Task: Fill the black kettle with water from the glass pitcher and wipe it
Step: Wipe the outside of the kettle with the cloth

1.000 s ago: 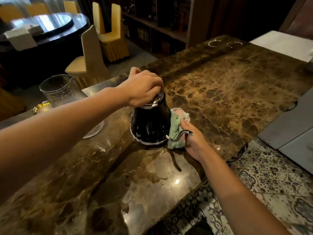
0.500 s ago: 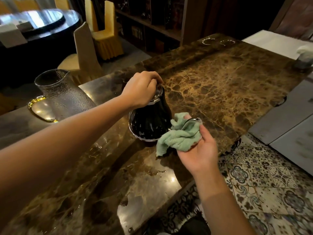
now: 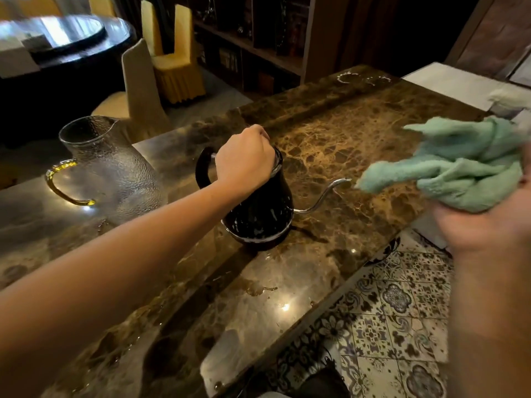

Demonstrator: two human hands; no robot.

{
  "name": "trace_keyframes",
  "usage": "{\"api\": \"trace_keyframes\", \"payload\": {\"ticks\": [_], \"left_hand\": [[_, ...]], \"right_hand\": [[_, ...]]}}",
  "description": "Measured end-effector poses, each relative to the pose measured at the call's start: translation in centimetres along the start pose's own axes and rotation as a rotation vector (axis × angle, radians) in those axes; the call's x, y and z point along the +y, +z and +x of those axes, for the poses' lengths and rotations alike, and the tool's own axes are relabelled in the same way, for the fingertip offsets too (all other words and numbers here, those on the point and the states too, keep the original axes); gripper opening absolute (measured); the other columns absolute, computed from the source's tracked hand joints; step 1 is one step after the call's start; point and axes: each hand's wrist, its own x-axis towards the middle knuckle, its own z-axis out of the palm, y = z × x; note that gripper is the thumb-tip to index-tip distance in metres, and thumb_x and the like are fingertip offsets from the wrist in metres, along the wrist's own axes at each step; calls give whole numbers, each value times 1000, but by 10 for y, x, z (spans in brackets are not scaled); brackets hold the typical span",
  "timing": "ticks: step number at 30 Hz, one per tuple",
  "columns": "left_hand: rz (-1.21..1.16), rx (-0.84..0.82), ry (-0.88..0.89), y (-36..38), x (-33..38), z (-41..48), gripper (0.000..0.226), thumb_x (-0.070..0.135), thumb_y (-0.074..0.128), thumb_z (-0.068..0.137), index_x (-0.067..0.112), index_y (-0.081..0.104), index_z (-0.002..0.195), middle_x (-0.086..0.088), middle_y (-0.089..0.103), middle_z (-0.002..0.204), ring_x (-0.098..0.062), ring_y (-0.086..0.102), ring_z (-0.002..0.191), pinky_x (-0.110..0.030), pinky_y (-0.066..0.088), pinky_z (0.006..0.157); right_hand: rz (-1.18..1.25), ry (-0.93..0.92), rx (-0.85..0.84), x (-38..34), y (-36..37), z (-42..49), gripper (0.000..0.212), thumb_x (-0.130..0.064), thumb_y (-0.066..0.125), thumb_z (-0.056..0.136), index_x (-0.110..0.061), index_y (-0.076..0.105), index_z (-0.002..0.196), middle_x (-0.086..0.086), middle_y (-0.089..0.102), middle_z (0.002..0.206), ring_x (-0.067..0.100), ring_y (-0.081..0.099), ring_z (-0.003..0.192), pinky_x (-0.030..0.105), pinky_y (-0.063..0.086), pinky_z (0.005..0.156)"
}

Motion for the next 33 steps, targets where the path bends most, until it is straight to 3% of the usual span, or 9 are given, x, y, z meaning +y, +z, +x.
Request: {"api": "trace_keyframes", "payload": {"ticks": [6,10,15,18,21,24,27,30,33], "left_hand": [[-40,-102,-61,-1,7,-3,38,26,30,100,20,62,121,-4,65,122,-29,55,115,-48,38,102],[-5,-338,79,-16,0,10,40,28,32,103,5,64,108,-14,67,112,-35,61,104,-44,48,91],[16,-369,284,-22,-12,19,44,27,30,105,12,66,126,-7,67,127,-23,60,120,-34,43,103],[-2,-254,328,-13,-18,17,44,26,31,105,12,64,130,-5,67,129,-20,60,121,-26,40,98],[-26,-165,312,-6,-18,14,42,25,32,106,11,67,125,-6,70,123,-20,64,112,-25,42,90],[-26,-36,229,-4,-16,11,42,27,31,104,12,69,115,-6,72,112,-23,66,101,-32,48,83],[74,74,69,-3,-13,7,42,25,30,101,12,69,108,-8,71,109,-31,64,99,-38,48,78],[104,-29,-3,-7,-11,12,38,25,33,99,8,66,100,-10,69,105,-33,63,97,-38,45,76],[214,-227,138,-20,-15,23,43,34,33,101,6,63,87,-15,67,99,-37,62,93,-43,50,82]], "right_hand": [[-287,259,-176,102,6,-31,62,-42,45,96,-2,41,143,18,54,118,28,56,97,44,46,84],[-455,265,-170,171,33,-18,41,-29,41,104,-8,50,137,6,61,121,19,58,116,32,46,100],[-998,167,-208,201,10,-16,55,-41,38,101,-11,43,147,9,49,147,23,44,137,33,32,114],[-869,263,-196,205,5,-23,50,-46,46,95,-20,52,137,6,55,139,17,50,129,39,36,114],[-797,190,-288,213,26,-30,22,-44,43,99,-29,59,103,-2,62,107,10,58,103,32,43,98],[-1033,22,-241,224,33,-30,47,-43,36,99,-8,66,103,10,63,106,25,56,106,41,41,96],[-1177,31,-154,225,17,-9,44,-33,38,103,1,67,104,16,60,97,23,56,98,35,41,84],[-1141,276,-97,208,24,18,40,-31,40,104,-3,56,128,6,57,119,19,53,112,26,39,92],[-880,209,-140,206,55,15,39,-39,48,94,-13,61,120,12,61,129,25,57,122,42,42,108]]}}
